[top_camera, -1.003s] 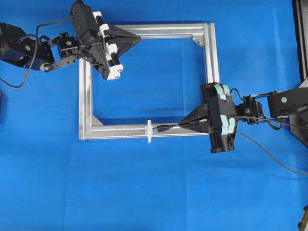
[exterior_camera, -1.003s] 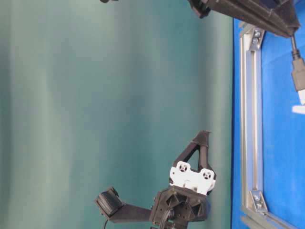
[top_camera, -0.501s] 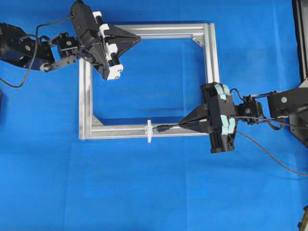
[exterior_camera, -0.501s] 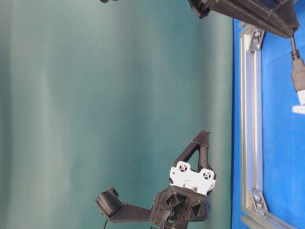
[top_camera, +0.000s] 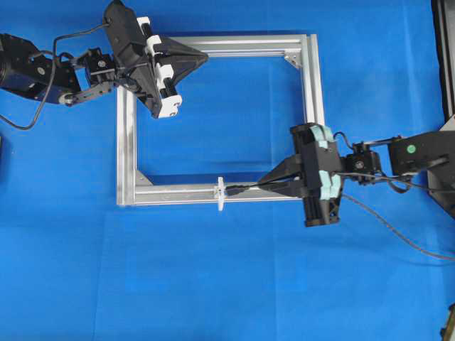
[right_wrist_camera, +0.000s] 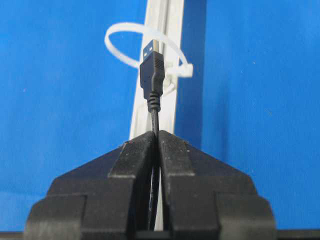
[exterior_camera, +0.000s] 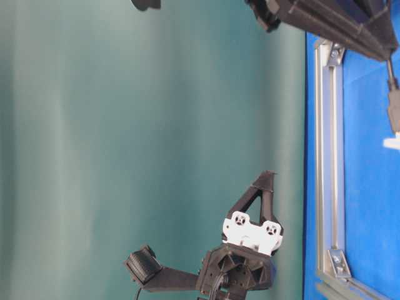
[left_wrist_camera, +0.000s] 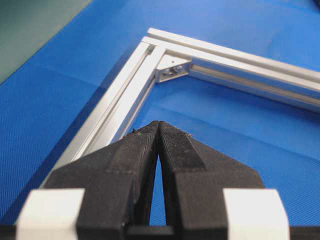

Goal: Insert the wire through the string loop located in the center.
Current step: 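Push the USB plug through the zip-tie loop with the right gripper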

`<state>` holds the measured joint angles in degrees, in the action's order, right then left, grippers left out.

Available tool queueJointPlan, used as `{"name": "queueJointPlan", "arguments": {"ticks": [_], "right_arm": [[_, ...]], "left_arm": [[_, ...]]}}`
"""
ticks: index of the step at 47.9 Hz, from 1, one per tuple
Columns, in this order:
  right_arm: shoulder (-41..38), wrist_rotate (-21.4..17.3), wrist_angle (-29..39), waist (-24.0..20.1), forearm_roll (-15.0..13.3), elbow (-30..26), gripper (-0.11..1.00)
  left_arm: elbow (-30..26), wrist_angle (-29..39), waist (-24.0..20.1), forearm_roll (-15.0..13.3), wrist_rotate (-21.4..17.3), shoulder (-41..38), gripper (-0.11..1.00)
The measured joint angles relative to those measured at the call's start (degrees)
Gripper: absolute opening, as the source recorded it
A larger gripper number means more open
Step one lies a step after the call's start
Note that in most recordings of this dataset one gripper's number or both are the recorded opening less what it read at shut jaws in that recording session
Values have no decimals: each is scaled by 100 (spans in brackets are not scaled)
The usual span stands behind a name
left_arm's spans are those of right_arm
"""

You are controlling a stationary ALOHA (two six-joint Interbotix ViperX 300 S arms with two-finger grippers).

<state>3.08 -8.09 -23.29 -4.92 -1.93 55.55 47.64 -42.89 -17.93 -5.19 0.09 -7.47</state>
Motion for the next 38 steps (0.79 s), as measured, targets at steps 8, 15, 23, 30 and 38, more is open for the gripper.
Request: {"name": "queueJointPlan", "arguments": {"ticks": [8,15,23,30,38], "right_arm": [[-325,0,-9,-9,0,-299,-2],[-615,0,-26,0,0,-606,-2],[-844,0,-35,0,0,-905,-2],[-949,0,-35,9,0,-1037,-2],[-976,0,-35,0,0,-1063,-2]], "left_arm": [[0,0,0,9,-9,0,0],[0,0,0,9,0,0,0],[0,0,0,9,0,0,0],[0,-9,0,9,35,9,0],[0,-9,0,9,44,0,0]]}}
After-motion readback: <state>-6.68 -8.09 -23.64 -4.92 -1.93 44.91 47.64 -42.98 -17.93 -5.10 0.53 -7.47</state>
